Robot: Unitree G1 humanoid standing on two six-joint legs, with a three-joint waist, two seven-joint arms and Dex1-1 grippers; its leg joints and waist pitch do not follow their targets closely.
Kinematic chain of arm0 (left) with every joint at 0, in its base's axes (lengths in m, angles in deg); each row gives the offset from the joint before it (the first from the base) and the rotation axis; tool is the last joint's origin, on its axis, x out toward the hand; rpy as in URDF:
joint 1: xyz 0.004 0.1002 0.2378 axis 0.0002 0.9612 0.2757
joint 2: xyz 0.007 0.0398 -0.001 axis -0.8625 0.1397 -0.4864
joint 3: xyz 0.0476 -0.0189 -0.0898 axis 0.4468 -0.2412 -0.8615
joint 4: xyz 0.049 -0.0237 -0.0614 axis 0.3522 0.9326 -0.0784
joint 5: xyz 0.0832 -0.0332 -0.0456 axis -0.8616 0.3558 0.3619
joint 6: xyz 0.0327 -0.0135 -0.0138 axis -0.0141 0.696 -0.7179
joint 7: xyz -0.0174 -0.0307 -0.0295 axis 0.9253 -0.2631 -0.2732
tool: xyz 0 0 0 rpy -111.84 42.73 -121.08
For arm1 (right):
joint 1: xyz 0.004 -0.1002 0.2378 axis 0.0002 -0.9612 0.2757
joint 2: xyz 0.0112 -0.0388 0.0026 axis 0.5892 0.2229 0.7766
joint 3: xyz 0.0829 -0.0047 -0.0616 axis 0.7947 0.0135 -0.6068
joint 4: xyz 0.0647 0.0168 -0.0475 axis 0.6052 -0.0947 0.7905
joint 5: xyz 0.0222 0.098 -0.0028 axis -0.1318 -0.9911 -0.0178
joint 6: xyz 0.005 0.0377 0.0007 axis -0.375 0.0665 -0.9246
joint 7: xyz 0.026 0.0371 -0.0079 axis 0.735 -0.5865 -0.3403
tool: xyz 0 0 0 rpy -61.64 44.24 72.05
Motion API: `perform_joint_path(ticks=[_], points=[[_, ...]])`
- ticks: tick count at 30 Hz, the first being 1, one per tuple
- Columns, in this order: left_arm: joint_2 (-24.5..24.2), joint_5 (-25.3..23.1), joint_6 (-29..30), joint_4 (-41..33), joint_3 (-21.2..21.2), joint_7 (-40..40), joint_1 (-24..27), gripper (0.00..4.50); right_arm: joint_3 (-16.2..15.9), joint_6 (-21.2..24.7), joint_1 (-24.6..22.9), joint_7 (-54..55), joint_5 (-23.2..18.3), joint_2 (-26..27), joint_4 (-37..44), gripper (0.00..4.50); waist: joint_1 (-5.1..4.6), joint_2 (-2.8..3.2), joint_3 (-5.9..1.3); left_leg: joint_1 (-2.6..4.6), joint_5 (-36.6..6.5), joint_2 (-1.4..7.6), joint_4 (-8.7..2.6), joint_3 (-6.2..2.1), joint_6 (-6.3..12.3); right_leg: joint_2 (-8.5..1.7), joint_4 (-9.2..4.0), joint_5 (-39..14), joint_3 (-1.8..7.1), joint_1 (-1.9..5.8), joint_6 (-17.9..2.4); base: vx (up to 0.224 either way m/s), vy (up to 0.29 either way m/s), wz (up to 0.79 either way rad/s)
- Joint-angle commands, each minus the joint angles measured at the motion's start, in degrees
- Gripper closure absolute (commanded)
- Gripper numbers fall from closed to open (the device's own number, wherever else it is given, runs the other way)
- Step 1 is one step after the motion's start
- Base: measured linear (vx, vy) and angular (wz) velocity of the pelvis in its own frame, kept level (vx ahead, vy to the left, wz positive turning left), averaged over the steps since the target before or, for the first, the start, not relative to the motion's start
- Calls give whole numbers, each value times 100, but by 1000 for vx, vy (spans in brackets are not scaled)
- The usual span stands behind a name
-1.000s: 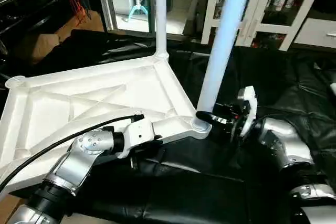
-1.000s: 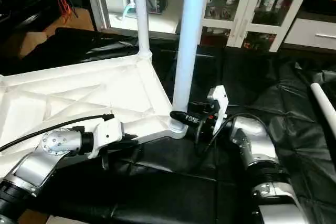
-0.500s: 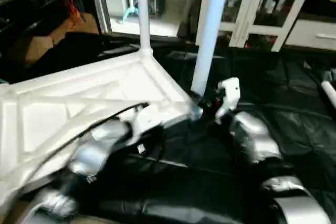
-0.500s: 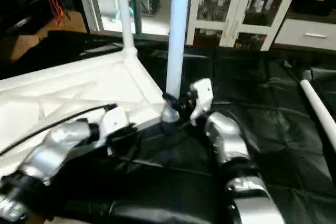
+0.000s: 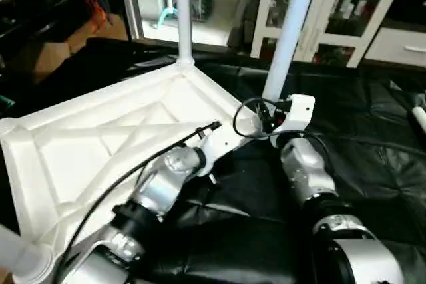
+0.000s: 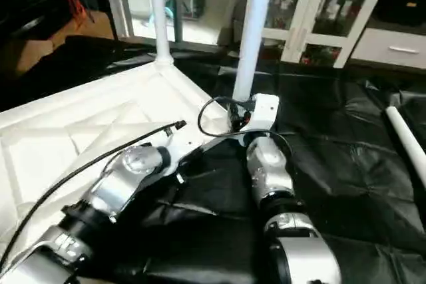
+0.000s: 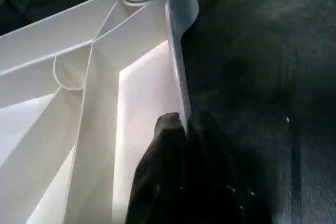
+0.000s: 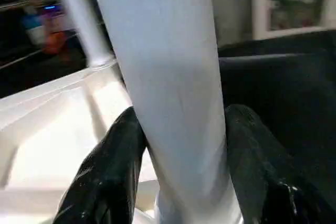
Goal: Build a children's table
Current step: Rotate leg to tighten
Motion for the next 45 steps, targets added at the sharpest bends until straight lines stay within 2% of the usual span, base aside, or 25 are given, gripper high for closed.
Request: perform_joint_path(ticks=[1, 5, 6, 8, 10, 13, 16, 17, 19, 20, 22, 24, 26, 29, 30, 31, 32, 33, 35, 36, 37, 38, 39, 42, 45], points=[[-306, 57, -437, 37, 246, -634, 326, 450, 64, -59, -131, -476, -67, -323, -20, 185, 12, 34, -250, 18, -946, 154, -398, -54, 193, -409, -414, 654, 219, 222, -1421, 0, 0, 0], [-701, 133, -740, -97, 163, -997, 497, 450, -72, -58, -235, -1615, -211, -761, 405, 166, 55, 25, -264, -9, -506, 141, -336, -38, 560, -416, -351, 1192, 224, 260, -1517, 0, 0, 0], [-815, 145, -785, -109, 128, -1018, 528, 450, -78, 96, -310, -2130, -375, -904, 655, 142, 71, 49, -267, 3, -433, 158, -333, -37, 666, -415, -340, 1253, 220, 240, -1528, 0, 0, 0], [-1039, 214, -955, -124, 46, -1124, 572, 450, -176, 692, -622, -3251, -763, -1284, 1429, 135, 108, 54, -271, 14, -333, 167, -319, -40, 776, -395, -331, 1417, 216, 256, -1502, 0, 0, 0], [-1175, 251, -1129, -101, 9, -1223, 566, 450, -239, 1105, -865, -3831, -996, -1592, 1883, 130, 167, 30, -271, 15, -82, 171, -300, -38, 894, -384, -290, 1713, 205, 242, -1477, 0, 0, 0], [-1303, 305, -1449, 45, -21, -1380, 481, 450, -225, 1676, -1236, -4437, -1416, -1964, 2478, 130, 183, 22, -249, 17, -253, 163, -312, -32, 876, -388, -328, 1431, 203, 241, -1456, 0, 0, 0], [-1339, 267, -1723, 348, 10, -1452, 277, 450, -201, 2090, -1619, -4733, -1726, -2195, 3002, 130, 187, 13, -215, 32, -587, 168, -343, -26, 688, -400, -407, 627, 214, 222, -1390, 0, 0, 0], [-1322, 276, -1787, 446, 8, -1476, 203, 450, -208, 2167, -1727, -4760, -1778, -2240, 3143, 130, 200, 35, -214, 45, -619, 169, -346, -24, 655, -401, -421, 522, 214, 210, -1377, 0, 0, 0], [-1235, 315, -1977, 743, -26, -1518, -4, 450, -212, 2361, -1998, -4811, -1841, -2327, 3501, 130, 189, 22, -191, 42, -742, 168, -370, -28, 521, -402, -458, 173, 216, 191, -1346, 0, 0, 0], [-1202, 317, -2067, 894, -26, -1506, -106, 450, -217, 2465, -2114, -4834, -1871, -2364, 3667, 130, 205, 67, -190, 71, -802, 169, -367, -26, 486, -402, -471, 71, 223, 173, -1324, 0, 0, 0], [-1138, 267, -2298, 1219, 13, -1474, -361, 450, -251, 2554, -2326, -4839, -1878, -2428, 3920, 130, 202, 45, -204, 61, -813, 175, -373, -38, 421, -416, -467, 37, 229, 199, -1308, 0, 0, 0], [-1057, 243, -2506, 1487, 24, -1449, -598, 450, -229, 2580, -2465, -4757, -1873, -2457, 4062, 130, 209, 87, -210, 59, -810, 177, -375, -49, 369, -428, -464, 72, 228, 188, -1318, 0, 0, 0], [-1002, 255, -2587, 1585, 15, -1446, -711, 450, -193, 2543, -2503, -4690, -1849, -2448, 4070, 130, 205, 76, -206, 60, -823, 163, -366, -36, 361, -416, -482, 101, 227, 180, -1331, 0, 0, 0], [-684, 393, -2906, 1944, -152, -1353, -1083, 450, 29, 2421, -2612, -4191, -1705, -2363, 4122, 130, 238, 84, -239, 61, -631, 167, -339, -40, 351, -425, -430, 491, 230, 200, -1436, 0, 0, 0], [-507, 600, -2983, 1988, -313, -1330, -1173, 450, 102, 2353, -2651, -3984, -1622, -2305, 4144, 130, 263, 88, -249, 46, -430, 156, -318, -36, 405, -421, -400, 826, 233, 208, -1454, 0, 0, 0], [-507, 600, -2983, 1988, -313, -1330, -1173, 421, 102, 2353, -2651, -3984, -1622, -2305, 4144, 128, 276, 89, -261, 46, -327, 157, -309, -41, 435, -425, -377, 1012, 230, 212, -1473, 0, 0, 0], [-440, 725, -2972, 1995, -386, -1359, -1197, 421, 128, 2359, -2676, -3907, -1617, -2281, 4173, 128, 292, 89, -278, 38, -215, 155, -295, -46, 481, -427, -351, 1224, 225, 229, -1493, 0, 0, 0], [-415, 773, -2967, 2004, -412, -1372, -1208, 387, 136, 2363, -2680, -3880, -1618, -2274, 4177, 126, 318, 92, -314, 22, 43, 155, -268, -56, 582, -421, -291, 1707, 219, 245, -1508, 0, 0, 0], [-312, 1060, -2908, 1860, -576, -1448, -1204, 381, 173, 2297, -2721, -3684, -1576, -2203, 4188, 126, 346, 53, -362, -39, 549, 111, -178, -52, 850, -396, -165, 2747, 208, 249, -1508, 0, 0, 0], [-283, 1151, -2900, 1797, -635, -1472, -1205, 379, 183, 2274, -2724, -3613, -1567, -2175, 4174, 126, 354, 63, -366, -43, 567, 109, -167, -48, 901, -393, -159, 2857, 199, 232, -1518, 0, 0, 0], [-283, 1151, -2900, 1797, -635, -1472, -1205, 373, 183, 2274, -2724, -3613, -1567, -2175, 4174, 126, 372, 28, -348, -32, 426, 124, -176, -36, 955, -408, -175, 2769, 189, 211, -1559, 0, 0, 0], [-276, 1264, -2849, 1679, -719, -1516, -1192, 360, 164, 2233, -2704, -3458, -1523, -2101, 4141, 126, 374, -21, -321, -45, 226, 140, -203, -33, 960, -426, -204, 2388, 186, 219, -1555, 0, 0, 0], [-276, 1264, -2849, 1679, -719, -1516, -1192, 360, 164, 2233, -2704, -3458, -1523, -2101, 4141, 126, 371, 8, -300, -44, 71, 144, -215, -33, 941, -432, -232, 1939, 184, 208, -1538, 0, 0, 0], [-314, 1268, -2844, 1629, -808, -1600, -1164, 331, 106, 2245, -2655, -3385, -1495, -2012, 4157, 126, 333, -6, -258, -31, -189, 157, -249, -27, 838, -431, -298, 1086, 196, 195, -1487, 0, 0, 0], [-337, 1392, -2723, 1516, -947, -1620, -1149, 312, 73, 2247, -2609, -3374, -1468, -1996, 4150, 126, 315, -1, -253, -14, -251, 162, -258, -21, 741, -430, -319, 844, 211, 185, -1476, 0, 0, 0]])
